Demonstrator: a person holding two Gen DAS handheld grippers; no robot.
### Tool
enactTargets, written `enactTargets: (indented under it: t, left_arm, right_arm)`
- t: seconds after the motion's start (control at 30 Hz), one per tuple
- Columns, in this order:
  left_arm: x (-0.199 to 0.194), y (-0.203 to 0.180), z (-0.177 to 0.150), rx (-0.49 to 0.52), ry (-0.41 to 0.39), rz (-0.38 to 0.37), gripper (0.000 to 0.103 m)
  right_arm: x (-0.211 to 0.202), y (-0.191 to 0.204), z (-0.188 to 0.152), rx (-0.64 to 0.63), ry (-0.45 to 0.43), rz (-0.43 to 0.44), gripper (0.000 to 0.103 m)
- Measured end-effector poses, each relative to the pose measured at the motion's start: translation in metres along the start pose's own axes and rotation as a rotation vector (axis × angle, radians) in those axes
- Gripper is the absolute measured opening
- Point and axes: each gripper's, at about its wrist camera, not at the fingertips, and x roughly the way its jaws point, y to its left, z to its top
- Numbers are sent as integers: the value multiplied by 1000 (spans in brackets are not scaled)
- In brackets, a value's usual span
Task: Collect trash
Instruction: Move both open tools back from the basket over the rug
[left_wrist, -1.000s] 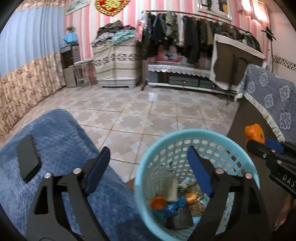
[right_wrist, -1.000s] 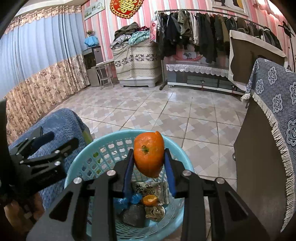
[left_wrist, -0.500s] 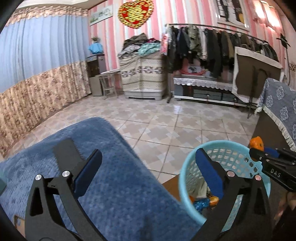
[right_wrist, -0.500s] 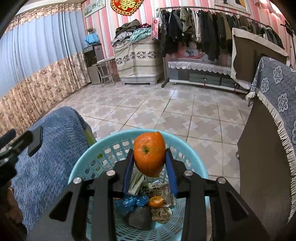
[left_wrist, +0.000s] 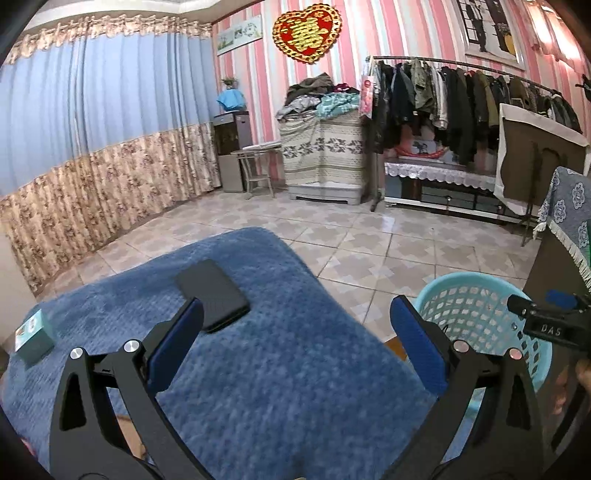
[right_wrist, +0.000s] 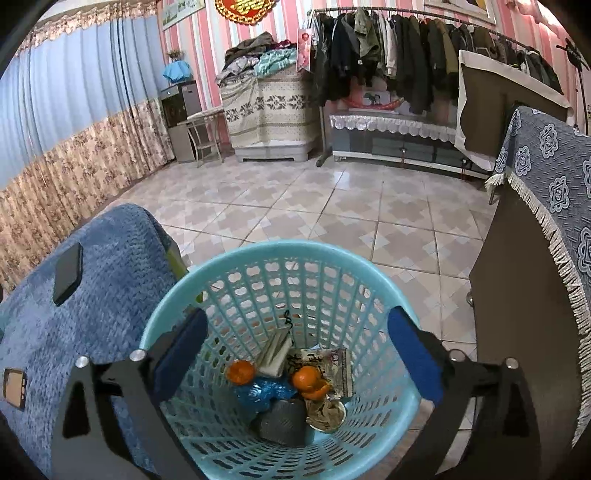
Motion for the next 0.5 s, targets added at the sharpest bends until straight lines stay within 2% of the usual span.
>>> enactTargets:
  t: [0.2,0.37,0.5]
  left_arm:
    - [-35,33,-13,-46,11,54,98]
    - [-62,58,-25,-62,15,89,98]
    - [-85,78,-36,-90,0,92,98]
  right_arm:
    - [-24,13,-2,22,-26,81,99]
    - [-52,47,-6,-49,-81,131,99]
    - [-73,80,-22,-124,-103,177,99]
